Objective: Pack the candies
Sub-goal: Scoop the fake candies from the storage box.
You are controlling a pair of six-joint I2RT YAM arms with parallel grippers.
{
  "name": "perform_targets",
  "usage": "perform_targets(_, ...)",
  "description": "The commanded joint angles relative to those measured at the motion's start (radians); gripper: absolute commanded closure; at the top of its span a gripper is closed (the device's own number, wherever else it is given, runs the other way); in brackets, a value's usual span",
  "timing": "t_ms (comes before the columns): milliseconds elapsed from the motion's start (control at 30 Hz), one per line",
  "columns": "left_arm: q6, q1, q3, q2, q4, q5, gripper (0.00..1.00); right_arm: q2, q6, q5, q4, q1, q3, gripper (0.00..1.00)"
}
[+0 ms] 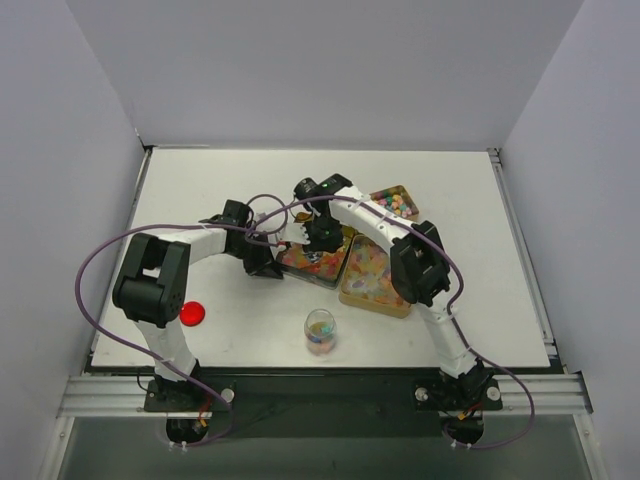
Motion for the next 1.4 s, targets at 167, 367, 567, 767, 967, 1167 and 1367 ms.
perform_targets(167, 0.058, -0.007, 0.06, -0.007, -0.007, 0.052, 1.0, -0.005, -0.011, -0.215, -0.064, -0.03, -0.006, 1.0)
perform_targets(367, 0.149, 0.019, 0.072, -0.033, -0.086, 0.17, 1.0, -0.031, -0.036, -0.276, -0.063, -0.074, -0.036, 1.0)
perform_targets(567, 0.338, 0.06, 0.135, -0.02, -0.263, 0.322, 1.0, -0.065, -0.033, -0.31, -0.024, -0.102, -0.097, 1.0)
perform_targets(767, 0.363, 0.131, 0.12, -0.058, -0.312, 0.382, 1.0, -0.123, -0.031, -0.378, 0.032, -0.143, -0.18, 1.0)
perform_targets(967, 0.354, 0.143, 0.157, -0.092, -0.318, 0.415, 1.0, -0.232, 0.056, -0.482, 0.19, -0.208, -0.323, 1.0)
perform_targets(1167, 0.35, 0.143, 0.203, -0.083, -0.321, 0.416, 1.0, -0.251, 0.091, -0.487, 0.27, -0.228, -0.372, 1.0)
perform_targets(1367, 0.442, 0.162, 0.243, -0.076, -0.392, 0.375, 1.0, -0.295, 0.084, -0.497, 0.276, -0.254, -0.386, 1.0)
